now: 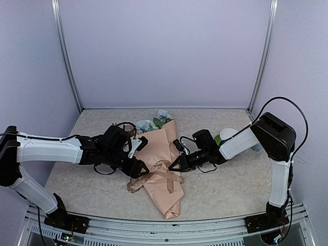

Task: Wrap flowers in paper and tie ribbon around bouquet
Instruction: Cross the ribbon over the folded bouquet.

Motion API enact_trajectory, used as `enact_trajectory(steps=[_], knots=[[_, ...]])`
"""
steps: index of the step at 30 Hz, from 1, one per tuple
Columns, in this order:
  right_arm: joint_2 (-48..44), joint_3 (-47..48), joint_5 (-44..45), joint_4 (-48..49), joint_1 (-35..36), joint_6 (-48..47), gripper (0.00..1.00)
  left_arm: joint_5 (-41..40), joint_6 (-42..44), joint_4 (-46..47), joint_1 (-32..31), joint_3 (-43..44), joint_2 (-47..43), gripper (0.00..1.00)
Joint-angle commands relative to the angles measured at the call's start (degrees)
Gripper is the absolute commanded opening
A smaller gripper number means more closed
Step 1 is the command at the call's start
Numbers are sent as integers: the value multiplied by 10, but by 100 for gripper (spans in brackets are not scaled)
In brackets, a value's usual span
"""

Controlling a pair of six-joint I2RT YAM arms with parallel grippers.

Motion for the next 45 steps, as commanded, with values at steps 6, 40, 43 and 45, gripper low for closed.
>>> enact_trajectory(steps=[6,40,43,45], knots=[[-7,17,-4,-18,-5,-10,0,58,79,8,-2,93,169,66],[-89,87,86,-122,-9,-78,0,105,107,-10,32,188,272,0],[-113,83,94,-108,-9,-78,0,107,105,-6,34,188,280,0],[-133,66,76,-72,-9,-61,0,108,103,-3,36,187,285,0]])
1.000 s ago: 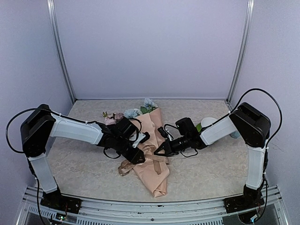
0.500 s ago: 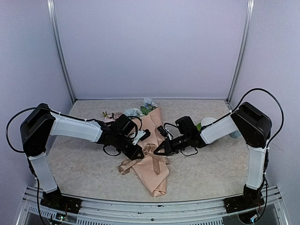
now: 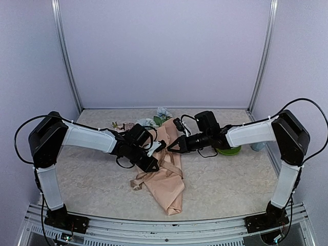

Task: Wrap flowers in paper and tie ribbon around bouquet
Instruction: Cross the ribbon over the folded bouquet.

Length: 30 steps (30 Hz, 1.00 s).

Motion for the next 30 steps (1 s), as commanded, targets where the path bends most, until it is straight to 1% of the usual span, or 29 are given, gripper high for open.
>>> enact_trajectory(steps=[1,5,10,12,14,17,19,22,26,27,29,30], knots=[[-52,-17,-8,51,-4,15,0,7,5,-1,6,8,20,0],[-73,-40,-57,97,-4,56,0,9,-1,7,11,4,23,0],[-96,-89,-124,193,2,138,0,14,-2,14,15,2,24,0],[-107,-99,-135,205,14,155,0,15,-3,18,17,0,23,0],[-111,-96,-138,174,34,148,0,14,-7,23,21,-1,22,0],[-104,-96,-104,106,72,118,0,14,-14,35,28,-3,16,0],[-95,-108,-92,102,94,123,0,12,-19,50,31,-7,9,0],[-76,-128,-68,106,109,134,0,14,-24,66,35,-10,1,0],[-57,-122,-7,44,112,101,0,17,-26,76,40,-12,-6,0],[-53,-118,6,29,112,91,1,19,-25,77,40,-13,-8,0],[-41,-101,30,-3,111,67,11,27,-24,81,40,-17,-13,0],[-35,-93,37,-16,111,59,14,30,-23,82,40,-19,-14,0]])
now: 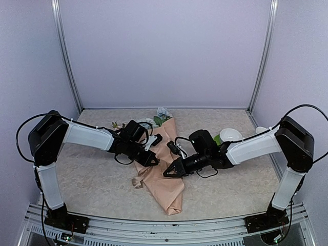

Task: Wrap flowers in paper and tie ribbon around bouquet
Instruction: Cross the ribbon over the folded bouquet.

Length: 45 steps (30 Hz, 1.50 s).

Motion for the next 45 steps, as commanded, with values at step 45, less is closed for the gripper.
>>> enact_trajectory(steps=[45], knots=[[49,57,61,-69,3,-89,13,30,-20,119,4,-4,-33,0]])
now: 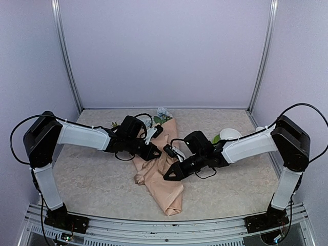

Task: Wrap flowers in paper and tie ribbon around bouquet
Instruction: Cross the ribbon over the folded bouquet.

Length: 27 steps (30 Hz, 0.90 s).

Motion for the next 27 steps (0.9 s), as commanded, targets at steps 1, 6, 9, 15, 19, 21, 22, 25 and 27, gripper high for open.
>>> enact_trajectory(steps=[1,6,9,15,19,21,22,25,27], knots=[[34,16,30,37,-2,30,13,27,-15,34,1,13,-4,0],[66,9,47,104,-19,77,5,56,-18,56,-2,-4,-33,0],[77,-22,35,187,-32,128,0,68,-21,71,-5,-24,-48,0],[105,-41,27,281,-43,191,0,81,-6,78,-37,-57,-65,0],[98,-45,37,290,-45,200,0,82,13,65,-62,-68,-60,0],[91,-48,37,292,-48,203,0,84,19,59,-72,-72,-55,0],[87,-51,35,294,-48,205,0,80,25,53,-80,-72,-49,0],[69,-64,32,297,-52,212,0,42,41,15,-96,-65,-29,0],[56,-74,28,284,-53,213,0,19,49,-2,-103,-62,-20,0]])
